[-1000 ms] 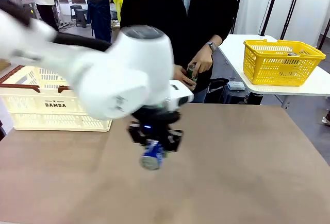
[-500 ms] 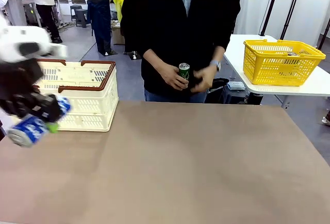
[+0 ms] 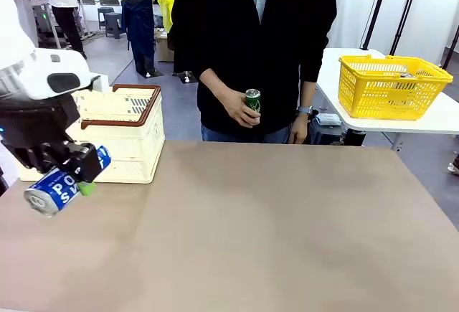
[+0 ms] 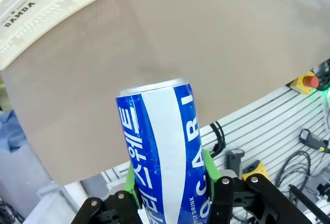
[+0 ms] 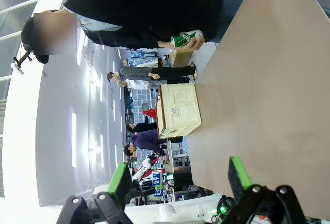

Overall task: Place the drinks into the Shopping basket.
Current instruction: Pick up one drink and place it into the Shopping basket.

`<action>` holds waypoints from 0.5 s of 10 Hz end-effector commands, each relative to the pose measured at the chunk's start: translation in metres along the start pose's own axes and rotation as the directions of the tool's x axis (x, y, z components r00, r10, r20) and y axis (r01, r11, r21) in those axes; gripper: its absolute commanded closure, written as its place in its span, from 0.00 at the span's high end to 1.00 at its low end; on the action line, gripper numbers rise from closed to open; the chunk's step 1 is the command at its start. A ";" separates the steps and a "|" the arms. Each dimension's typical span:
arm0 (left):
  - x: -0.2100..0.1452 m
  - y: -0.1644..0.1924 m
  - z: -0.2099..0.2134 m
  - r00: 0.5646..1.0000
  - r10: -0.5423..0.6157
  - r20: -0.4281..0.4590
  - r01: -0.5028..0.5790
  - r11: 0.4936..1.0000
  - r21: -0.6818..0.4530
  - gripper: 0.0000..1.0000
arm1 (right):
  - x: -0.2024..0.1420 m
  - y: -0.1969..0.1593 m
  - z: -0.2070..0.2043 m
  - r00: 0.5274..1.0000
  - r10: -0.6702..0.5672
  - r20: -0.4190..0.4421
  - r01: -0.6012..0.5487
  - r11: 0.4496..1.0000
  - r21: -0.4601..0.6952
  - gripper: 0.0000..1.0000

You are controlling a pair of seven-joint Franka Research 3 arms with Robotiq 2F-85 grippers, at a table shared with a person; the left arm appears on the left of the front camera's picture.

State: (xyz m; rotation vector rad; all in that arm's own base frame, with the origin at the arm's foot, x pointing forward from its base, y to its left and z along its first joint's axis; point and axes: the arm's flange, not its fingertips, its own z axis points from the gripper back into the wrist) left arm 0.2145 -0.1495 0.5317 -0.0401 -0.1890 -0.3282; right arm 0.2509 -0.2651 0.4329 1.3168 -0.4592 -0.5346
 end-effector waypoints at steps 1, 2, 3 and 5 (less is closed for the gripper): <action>-0.002 0.004 0.003 1.000 0.007 0.005 -0.007 1.000 -0.004 0.00 | 0.000 0.003 0.001 1.000 -0.001 0.004 0.001 1.000 0.015 1.00; 0.020 0.026 0.008 1.000 0.018 -0.014 -0.019 0.999 -0.038 0.00 | 0.000 0.003 0.001 1.000 -0.001 0.004 0.001 1.000 0.015 1.00; 0.037 0.058 0.022 0.988 0.143 0.064 -0.142 0.990 -0.019 0.00 | 0.000 0.003 0.001 1.000 -0.001 0.004 0.001 1.000 0.015 1.00; 0.086 0.111 0.038 0.942 0.278 0.191 -0.284 0.959 0.007 0.00 | 0.000 0.003 0.001 1.000 -0.001 0.004 0.001 1.000 0.015 1.00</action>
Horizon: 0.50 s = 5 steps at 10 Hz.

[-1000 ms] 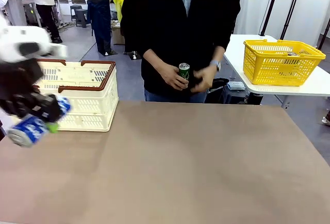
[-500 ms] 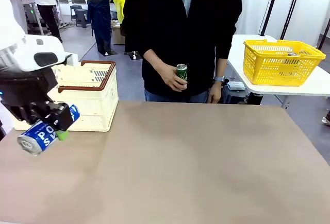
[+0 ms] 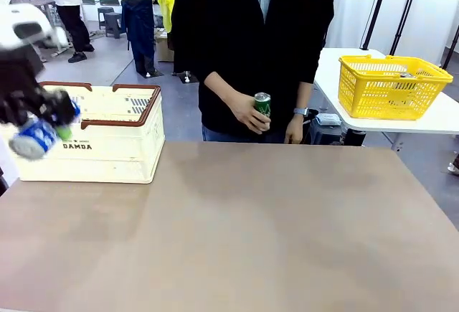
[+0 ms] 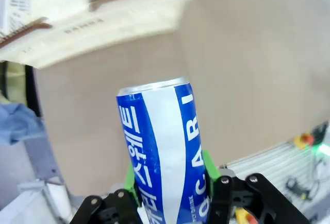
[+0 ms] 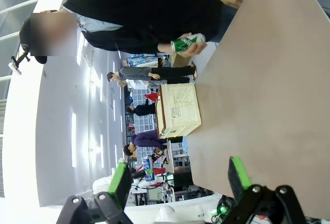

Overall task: Place the drinks into the Shopping basket.
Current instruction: Pick up one drink and place it into the Shopping basket.

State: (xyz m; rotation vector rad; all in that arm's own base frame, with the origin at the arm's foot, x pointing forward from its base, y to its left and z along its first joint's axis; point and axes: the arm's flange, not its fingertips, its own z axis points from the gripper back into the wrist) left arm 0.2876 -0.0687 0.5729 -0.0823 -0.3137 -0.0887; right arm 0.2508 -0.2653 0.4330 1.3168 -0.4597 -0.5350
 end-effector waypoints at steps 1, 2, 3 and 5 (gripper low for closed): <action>0.071 0.007 -0.015 0.996 0.003 0.086 -0.002 1.000 -0.004 0.00 | 0.000 0.003 0.001 1.000 -0.001 0.003 0.001 1.000 0.015 1.00; 0.108 0.011 -0.038 0.994 -0.042 0.097 0.046 0.998 -0.044 0.00 | 0.000 0.003 0.001 1.000 -0.001 0.003 0.001 1.000 0.015 1.00; 0.149 0.017 -0.066 0.994 -0.005 0.112 0.007 1.000 -0.023 0.00 | 0.000 0.003 0.001 1.000 -0.001 0.003 0.001 1.000 0.015 1.00; 0.200 0.027 -0.102 0.999 0.018 0.030 -0.016 0.999 -0.042 0.00 | 0.000 0.003 0.001 1.000 -0.001 0.003 0.001 1.000 0.015 1.00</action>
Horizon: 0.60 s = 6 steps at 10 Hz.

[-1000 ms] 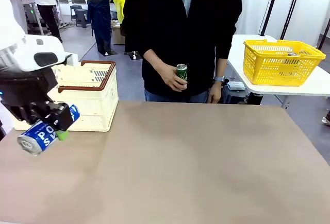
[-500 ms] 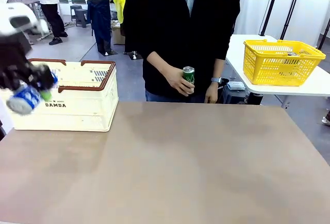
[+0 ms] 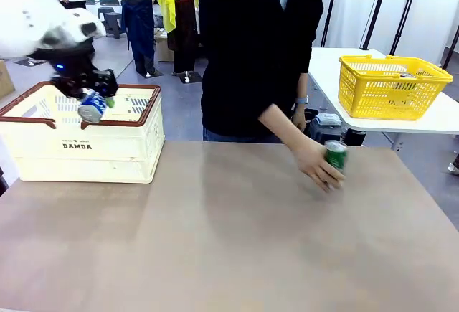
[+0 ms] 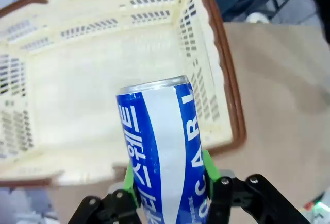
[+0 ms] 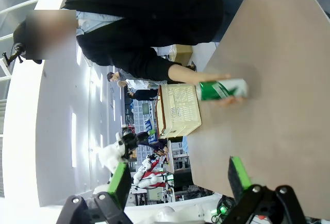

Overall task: Place the drinks into the Shopping basket.
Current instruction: Pick up one drink and place it into the Shopping basket.

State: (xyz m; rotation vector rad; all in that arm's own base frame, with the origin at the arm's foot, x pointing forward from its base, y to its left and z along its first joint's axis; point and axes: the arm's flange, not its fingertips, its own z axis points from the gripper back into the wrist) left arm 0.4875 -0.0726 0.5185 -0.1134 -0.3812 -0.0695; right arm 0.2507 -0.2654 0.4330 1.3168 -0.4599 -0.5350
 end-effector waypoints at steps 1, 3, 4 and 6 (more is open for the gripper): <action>0.038 0.008 -0.008 0.999 0.014 -0.029 -0.013 0.999 0.053 0.00 | 0.000 0.003 0.000 1.000 -0.001 0.003 0.001 1.000 0.015 1.00; 0.041 0.009 -0.031 0.996 0.049 -0.071 -0.045 0.997 0.059 0.00 | 0.000 0.003 0.000 1.000 -0.001 0.003 0.001 1.000 0.015 1.00; 0.040 0.009 -0.038 0.996 0.051 -0.073 -0.046 0.996 0.081 0.00 | 0.000 0.003 0.000 1.000 -0.001 0.003 0.001 1.000 0.015 1.00; 0.040 0.011 -0.046 0.995 0.068 -0.068 -0.062 0.994 0.092 0.00 | 0.000 0.003 0.000 1.000 -0.001 0.003 0.001 1.000 0.015 1.00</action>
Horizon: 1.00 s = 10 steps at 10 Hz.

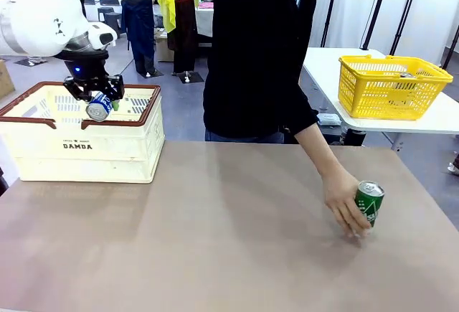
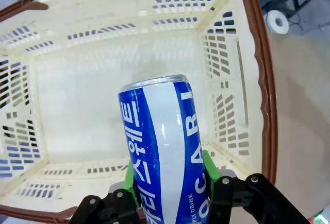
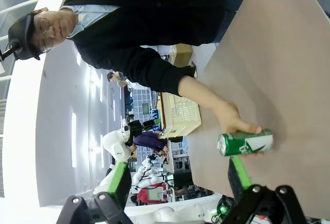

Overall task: Place the drinks into the Shopping basket.
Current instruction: Pick up one drink and place it into the Shopping basket.

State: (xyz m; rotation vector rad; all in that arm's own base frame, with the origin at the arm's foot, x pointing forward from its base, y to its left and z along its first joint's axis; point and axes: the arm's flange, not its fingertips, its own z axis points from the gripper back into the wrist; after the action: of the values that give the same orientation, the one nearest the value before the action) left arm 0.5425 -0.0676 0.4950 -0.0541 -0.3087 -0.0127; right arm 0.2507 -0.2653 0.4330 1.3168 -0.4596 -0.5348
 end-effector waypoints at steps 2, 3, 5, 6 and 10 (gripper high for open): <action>0.000 0.000 0.000 1.000 0.000 0.000 0.000 1.000 0.000 0.00 | 0.000 0.003 0.001 1.000 -0.001 0.004 0.001 1.000 0.015 1.00; 0.000 0.000 0.000 1.000 0.000 0.000 0.000 1.000 0.000 0.00 | 0.000 0.003 0.001 1.000 -0.001 0.004 0.001 1.000 0.015 1.00; 0.000 0.000 0.000 1.000 0.000 0.000 0.000 1.000 0.000 0.00 | 0.000 0.003 0.001 1.000 -0.001 0.004 0.001 1.000 0.015 1.00; -0.001 0.000 0.001 1.000 0.013 -0.009 -0.013 1.000 -0.001 0.00 | 0.000 0.003 0.001 1.000 -0.001 0.004 0.001 1.000 0.015 1.00; 0.042 0.006 -0.027 0.998 0.068 0.004 -0.067 0.992 -0.106 0.00 | 0.000 0.003 0.001 1.000 -0.001 0.004 0.001 1.000 0.015 1.00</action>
State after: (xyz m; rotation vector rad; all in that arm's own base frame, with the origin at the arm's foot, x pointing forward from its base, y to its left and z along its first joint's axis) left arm 0.5745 -0.0670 0.4859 -0.1479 -0.2904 0.0430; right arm 0.2507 -0.2653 0.4331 1.3168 -0.4596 -0.5348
